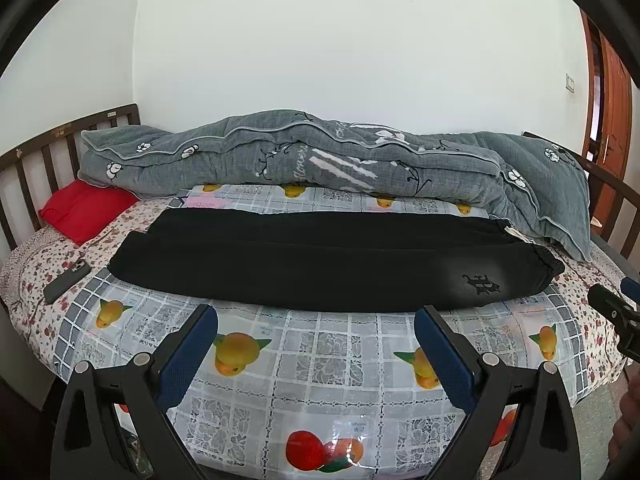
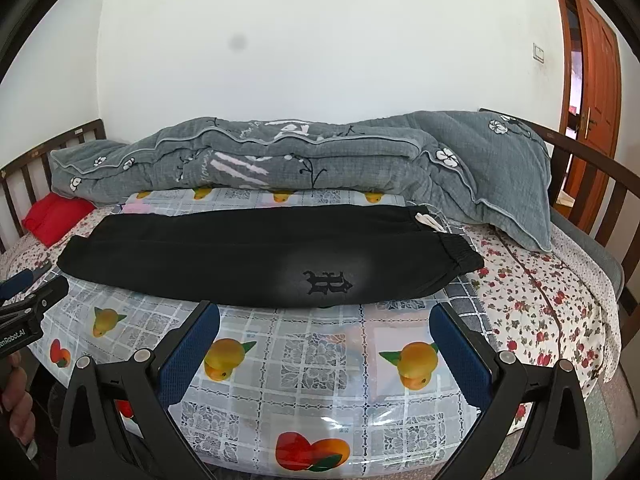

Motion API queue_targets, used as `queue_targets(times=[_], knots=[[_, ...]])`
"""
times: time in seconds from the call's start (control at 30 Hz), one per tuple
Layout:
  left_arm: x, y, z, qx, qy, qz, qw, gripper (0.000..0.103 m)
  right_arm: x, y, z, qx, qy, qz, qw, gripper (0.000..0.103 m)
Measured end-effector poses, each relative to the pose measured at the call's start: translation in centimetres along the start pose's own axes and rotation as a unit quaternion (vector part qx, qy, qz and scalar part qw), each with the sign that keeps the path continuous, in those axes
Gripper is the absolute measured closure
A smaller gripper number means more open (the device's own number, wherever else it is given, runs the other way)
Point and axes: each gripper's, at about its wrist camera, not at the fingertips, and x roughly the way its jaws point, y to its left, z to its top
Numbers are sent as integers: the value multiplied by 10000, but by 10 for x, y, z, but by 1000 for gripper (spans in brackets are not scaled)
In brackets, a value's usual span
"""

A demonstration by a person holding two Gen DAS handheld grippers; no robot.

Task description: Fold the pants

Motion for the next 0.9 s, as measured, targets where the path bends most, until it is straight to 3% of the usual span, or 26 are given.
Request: queue_targets(times=[0.9], knots=[[-1, 1, -1, -6, -20, -6, 10000, 4, -4, 1, 1, -20, -46, -10, 10000, 0]])
